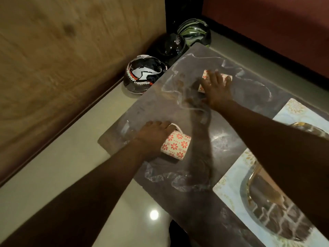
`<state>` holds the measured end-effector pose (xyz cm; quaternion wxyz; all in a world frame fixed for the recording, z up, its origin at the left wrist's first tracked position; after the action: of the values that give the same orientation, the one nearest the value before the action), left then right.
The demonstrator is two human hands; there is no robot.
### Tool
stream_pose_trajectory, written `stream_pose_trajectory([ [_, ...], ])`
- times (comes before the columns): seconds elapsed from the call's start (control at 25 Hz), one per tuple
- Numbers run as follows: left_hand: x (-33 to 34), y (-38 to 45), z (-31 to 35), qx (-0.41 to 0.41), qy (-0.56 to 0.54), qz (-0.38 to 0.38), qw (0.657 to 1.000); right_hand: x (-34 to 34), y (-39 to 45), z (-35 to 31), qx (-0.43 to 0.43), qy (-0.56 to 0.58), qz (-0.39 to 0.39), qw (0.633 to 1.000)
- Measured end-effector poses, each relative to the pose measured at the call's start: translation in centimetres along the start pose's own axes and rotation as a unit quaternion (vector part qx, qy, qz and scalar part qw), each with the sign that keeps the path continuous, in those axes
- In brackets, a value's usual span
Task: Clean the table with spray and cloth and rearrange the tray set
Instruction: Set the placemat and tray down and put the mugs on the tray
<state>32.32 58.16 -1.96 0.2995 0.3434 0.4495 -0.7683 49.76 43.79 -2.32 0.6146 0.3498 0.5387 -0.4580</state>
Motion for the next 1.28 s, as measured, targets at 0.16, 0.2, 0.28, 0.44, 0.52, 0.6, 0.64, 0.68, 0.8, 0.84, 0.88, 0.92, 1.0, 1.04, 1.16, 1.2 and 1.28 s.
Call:
stream_pose_trajectory([
  [0.16,0.1,0.4,-0.2,0.025,-0.002,0.016,1.000,-0.1,1.6,-0.6,-0.005,-0.099,0.032,0.995],
  [0.2,0.3,0.3,-0.3,0.024,-0.011,0.016,1.000,0.0,1.8,-0.4,-0.005,-0.128,0.034,0.991],
  [0.28,0.4,0.2,-0.3,0.023,-0.027,0.014,0.999,0.4,2.0,0.5,0.006,-0.139,0.019,0.990],
  [0.44,0.9,0.2,-1.0,0.012,-0.036,0.008,0.999,1.4,1.6,1.3,0.006,-0.114,-0.018,0.993],
  [0.52,1.0,0.5,-1.0,0.009,-0.048,0.006,0.999,1.1,0.5,1.5,-0.010,-0.094,-0.009,0.995],
  [0.6,0.1,0.9,-0.7,-0.003,-0.083,0.015,0.996,0.4,-1.4,1.7,-0.014,-0.045,0.025,0.999],
  [0.64,-0.6,1.2,-0.3,-0.005,-0.101,0.023,0.995,0.0,-2.5,2.0,-0.009,-0.016,0.042,0.999],
  [0.68,-1.4,1.5,0.4,0.001,-0.115,0.031,0.993,-0.5,-3.6,2.5,-0.001,0.012,0.055,0.998],
  [0.8,-3.5,2.6,5.0,0.035,-0.133,0.047,0.989,-1.7,-8.3,6.2,0.046,0.144,0.112,0.982],
  [0.84,-4.2,2.9,7.0,0.045,-0.134,0.050,0.989,-2.3,-10.2,7.8,0.066,0.207,0.138,0.966],
  [0.88,-4.7,3.1,9.1,0.057,-0.134,0.049,0.988,-2.7,-12.0,9.2,0.086,0.270,0.153,0.947],
  [0.92,-4.9,3.5,11.9,0.077,-0.127,0.046,0.988,-2.8,-14.3,11.0,0.115,0.324,0.157,0.926],
  [1.0,-4.9,4.0,17.2,0.125,-0.085,0.033,0.988,-2.3,-19.0,14.5,0.193,0.394,0.140,0.888],
  [1.04,-4.6,4.4,20.2,0.146,-0.051,0.025,0.988,-1.5,-21.8,17.0,0.244,0.424,0.117,0.864],
  [1.16,-1.8,5.3,28.3,0.185,0.038,-0.010,0.982,2.7,-29.2,22.9,0.356,0.491,-0.023,0.795],
  [1.2,-0.6,5.5,30.5,0.199,0.062,-0.021,0.978,3.6,-30.7,24.0,0.365,0.482,-0.082,0.792],
  [1.28,2.0,6.3,34.4,0.219,0.113,-0.045,0.968,4.7,-32.1,26.0,0.341,0.435,-0.181,0.813],
])
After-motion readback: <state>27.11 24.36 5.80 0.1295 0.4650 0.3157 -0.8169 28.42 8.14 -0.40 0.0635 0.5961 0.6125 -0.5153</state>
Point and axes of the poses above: each hand's wrist, its own y-axis towards the middle knuckle, its own x-axis out of the palm, z = x × y, the point moved 10 cm from there along y, towards the middle knuckle, and after that the axes turned 14 degrees about -y, right-handed, at the moved point
